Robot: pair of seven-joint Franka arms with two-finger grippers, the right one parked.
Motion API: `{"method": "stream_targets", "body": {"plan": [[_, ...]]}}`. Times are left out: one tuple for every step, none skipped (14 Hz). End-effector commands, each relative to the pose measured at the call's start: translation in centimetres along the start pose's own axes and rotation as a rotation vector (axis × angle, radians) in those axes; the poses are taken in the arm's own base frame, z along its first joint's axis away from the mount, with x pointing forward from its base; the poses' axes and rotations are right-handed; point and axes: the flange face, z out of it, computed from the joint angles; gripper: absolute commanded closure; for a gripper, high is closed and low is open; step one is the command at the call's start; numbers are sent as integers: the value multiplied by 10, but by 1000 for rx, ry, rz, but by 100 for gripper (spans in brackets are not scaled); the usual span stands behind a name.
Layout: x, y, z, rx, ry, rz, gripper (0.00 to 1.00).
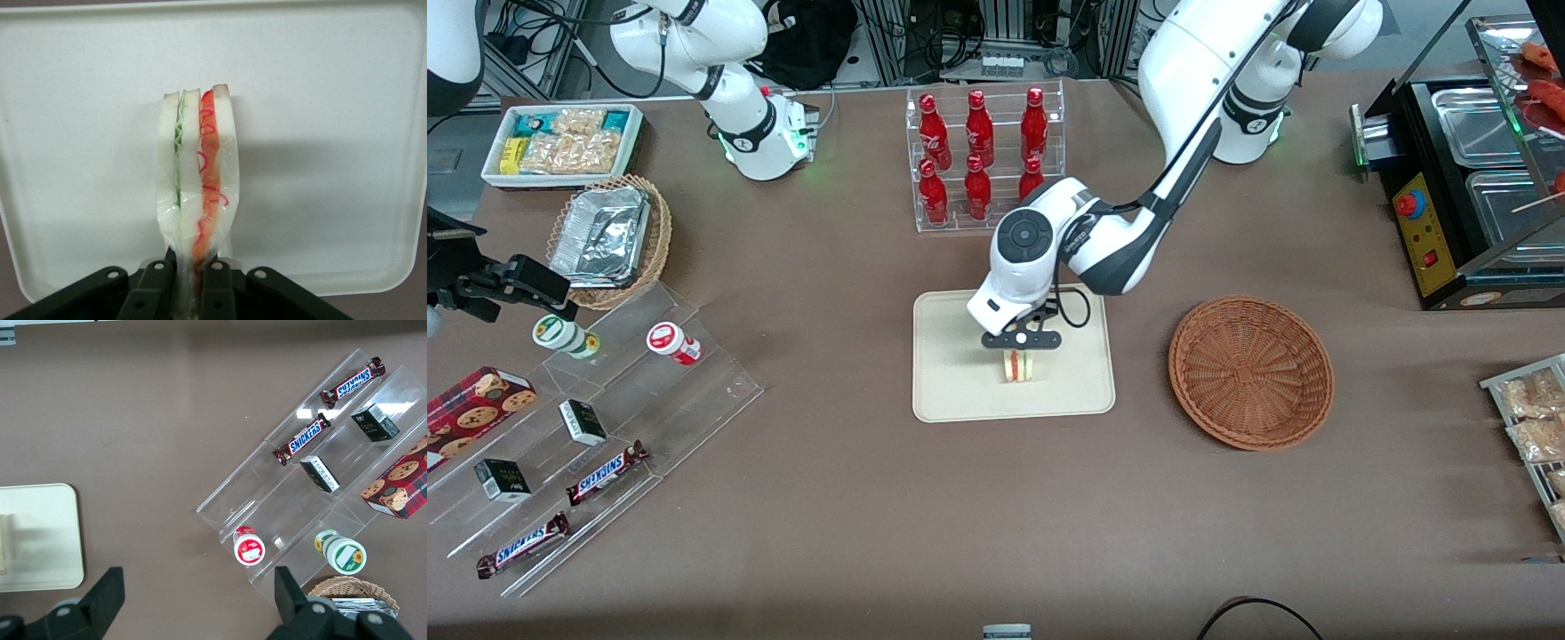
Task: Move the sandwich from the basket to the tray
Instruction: 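Lower the sandwich onto the tray and open the left gripper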
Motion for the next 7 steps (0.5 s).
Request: {"method": "stream_targets", "body": {"plan": [[-1, 11, 3, 1, 9, 8, 88], [-6, 16, 8, 7, 5, 19, 88], [-6, 14, 14, 13, -2, 18, 87], [-7, 15, 17, 16, -5, 21, 87], [-8, 15, 19, 19, -9, 21, 86], [-8, 15, 20, 20, -10, 21, 84], [-9, 14, 23, 25, -14, 19, 83]]}}
